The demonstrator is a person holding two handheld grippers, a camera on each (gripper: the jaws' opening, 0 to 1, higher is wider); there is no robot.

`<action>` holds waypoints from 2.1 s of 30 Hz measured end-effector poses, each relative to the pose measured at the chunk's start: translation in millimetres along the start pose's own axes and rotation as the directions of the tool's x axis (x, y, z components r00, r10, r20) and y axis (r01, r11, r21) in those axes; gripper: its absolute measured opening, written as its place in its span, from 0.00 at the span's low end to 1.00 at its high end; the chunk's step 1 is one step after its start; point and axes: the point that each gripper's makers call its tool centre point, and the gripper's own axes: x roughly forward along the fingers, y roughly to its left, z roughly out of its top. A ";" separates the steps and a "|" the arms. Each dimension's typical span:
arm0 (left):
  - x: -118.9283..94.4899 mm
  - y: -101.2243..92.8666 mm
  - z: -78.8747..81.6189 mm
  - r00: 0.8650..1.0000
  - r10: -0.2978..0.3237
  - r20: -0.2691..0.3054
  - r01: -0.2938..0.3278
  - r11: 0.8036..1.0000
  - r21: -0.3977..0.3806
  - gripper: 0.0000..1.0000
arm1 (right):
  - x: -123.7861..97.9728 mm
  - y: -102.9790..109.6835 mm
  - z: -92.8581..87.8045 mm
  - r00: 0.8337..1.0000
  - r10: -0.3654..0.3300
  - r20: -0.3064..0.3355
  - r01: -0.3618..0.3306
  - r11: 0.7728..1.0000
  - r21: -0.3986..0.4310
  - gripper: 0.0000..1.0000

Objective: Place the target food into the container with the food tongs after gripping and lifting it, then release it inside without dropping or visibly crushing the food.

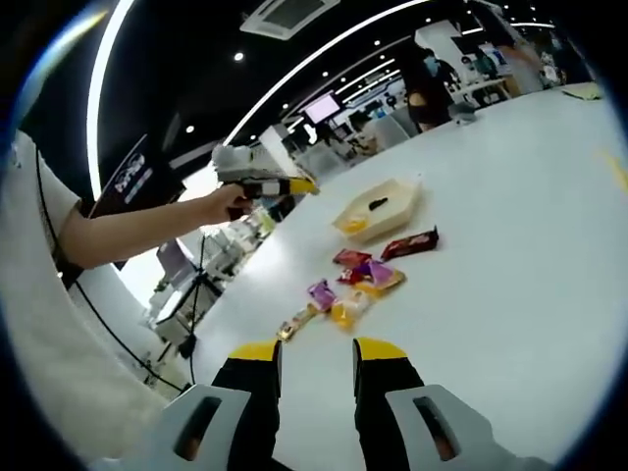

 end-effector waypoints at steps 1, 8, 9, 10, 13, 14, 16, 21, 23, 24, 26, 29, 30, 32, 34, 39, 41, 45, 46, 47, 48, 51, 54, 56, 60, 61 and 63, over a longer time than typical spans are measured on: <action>-0.4 -0.2 0.1 1.000 -0.003 0.003 0.003 1.000 -0.008 0.23 | 0.3 0.4 0.4 1.000 0.001 0.000 -0.001 1.000 -0.001 0.28; -5.4 -2.6 9.1 1.000 -0.014 0.017 0.014 1.000 0.004 0.23 | 2.3 2.1 1.0 1.000 0.010 -0.009 -0.010 1.000 -0.009 0.28; -5.7 -3.5 9.8 1.000 -0.016 0.018 0.016 1.000 0.006 0.23 | 2.4 2.1 1.0 1.000 0.010 -0.009 -0.010 1.000 -0.010 0.28; -6.2 -5.3 11.1 0.999 -0.022 0.025 0.022 1.000 0.004 0.23 | 2.5 2.3 1.3 1.000 0.009 -0.012 -0.009 1.000 -0.013 0.28; -7.3 -6.9 14.6 0.999 -0.034 0.037 0.035 0.999 -0.018 0.23 | 3.1 2.0 2.5 1.000 0.007 -0.014 -0.007 1.000 -0.011 0.28; -8.8 -5.5 18.0 0.999 -0.030 0.045 0.030 0.999 -0.019 0.23 | 3.5 3.5 3.9 1.000 0.010 -0.016 -0.010 1.000 -0.009 0.28; -9.9 -5.3 22.7 0.998 -0.031 0.061 0.033 0.999 -0.034 0.23 | 4.6 6.8 4.8 1.000 0.018 -0.025 -0.019 1.000 -0.018 0.28; -11.7 -8.1 27.0 0.996 -0.033 0.080 0.036 0.999 -0.039 0.24 | 6.1 8.7 6.2 0.999 0.024 -0.046 -0.026 0.998 -0.054 0.29; -12.4 -9.4 27.4 0.996 -0.035 0.083 0.039 0.998 -0.042 0.24 | 6.3 7.4 8.0 0.998 0.021 -0.051 -0.024 0.998 -0.061 0.29; -13.0 -10.5 27.7 0.996 -0.037 0.086 0.042 0.998 -0.048 0.24 | 5.9 8.1 9.8 0.998 0.021 -0.053 -0.024 0.997 -0.068 0.29; -13.9 -11.2 27.8 0.995 -0.037 0.092 0.042 0.998 -0.055 0.24 | 5.9 8.9 11.1 0.998 0.023 -0.052 -0.027 0.997 -0.074 0.29; -15.1 -11.4 27.3 0.994 -0.034 0.107 0.042 0.996 -0.076 0.24 | 6.4 7.1 12.7 0.999 0.017 -0.052 -0.021 0.996 -0.087 0.29; -15.3 -11.8 27.0 0.993 -0.035 0.110 0.044 0.995 -0.084 0.24 | 6.3 5.2 13.6 0.999 0.010 -0.051 -0.015 0.996 -0.088 0.29; -17.3 -13.5 23.9 0.994 -0.033 0.109 0.043 0.995 -0.090 0.24 | 5.3 -0.9 18.8 0.999 -0.011 -0.042 0.008 0.997 -0.075 0.29; -22.8 -16.1 23.4 0.993 -0.030 0.116 0.041 0.995 -0.095 0.24 | 6.3 -0.3 20.7 0.999 -0.009 -0.033 0.006 0.997 -0.071 0.29; -31.9 -15.6 21.3 0.991 -0.012 0.133 0.027 0.993 -0.115 0.24 | 18.0 4.2 10.4 0.998 0.012 -0.064 -0.017 0.997 -0.081 0.29; -34.4 -18.7 17.6 0.992 -0.012 0.123 0.027 0.993 -0.118 0.24 | 19.3 7.1 12.3 0.998 0.022 -0.057 -0.026 0.997 -0.076 0.29; -43.9 -22.1 19.0 0.993 0.006 0.120 0.007 0.995 -0.102 0.24 | 21.9 12.2 6.5 0.996 0.029 -0.089 -0.037 0.996 -0.086 0.29; -46.2 -22.0 19.5 0.993 0.015 0.117 -0.005 0.996 -0.088 0.24 | 20.4 13.4 10.1 0.997 0.026 -0.077 -0.033 0.995 -0.097 0.29; -49.1 -24.6 22.2 0.992 0.015 0.126 -0.004 0.996 -0.087 0.24 | 19.5 13.6 12.9 0.997 0.025 -0.071 -0.032 0.995 -0.095 0.29; -51.3 -26.2 24.4 0.991 0.012 0.135 0.001 0.996 -0.090 0.24 | 19.0 13.3 16.3 0.998 0.024 -0.066 -0.029 0.996 -0.089 0.29; -58.6 -30.8 28.9 0.988 0.017 0.155 -0.002 0.995 -0.098 0.24 | 23.1 14.4 23.1 0.998 0.020 -0.056 -0.026 0.995 -0.099 0.30; -64.8 -34.4 32.3 0.984 0.021 0.176 -0.001 0.994 -0.113 0.24 | 26.9 18.0 24.0 0.998 0.021 -0.059 -0.027 0.993 -0.113 0.30; -68.2 -37.6 32.4 0.982 0.019 0.187 0.004 0.993 -0.121 0.24 | 28.8 23.5 33.0 0.999 0.025 -0.021 -0.027 0.995 -0.093 0.31; -72.5 -44.8 30.7 0.980 0.013 0.198 0.015 0.990 -0.143 0.24 | 30.3 29.2 35.3 1.000 0.013 0.000 -0.013 0.995 -0.102 0.32; -72.7 -45.2 30.3 0.980 0.013 0.200 0.016 0.989 -0.144 0.24 | 30.8 29.8 34.6 1.000 0.013 0.002 -0.012 0.995 -0.102 0.32; -73.1 -44.9 27.2 0.979 0.010 0.204 0.020 0.989 -0.145 0.24 | 31.0 36.7 28.9 1.000 0.007 0.018 -0.005 0.994 -0.106 0.32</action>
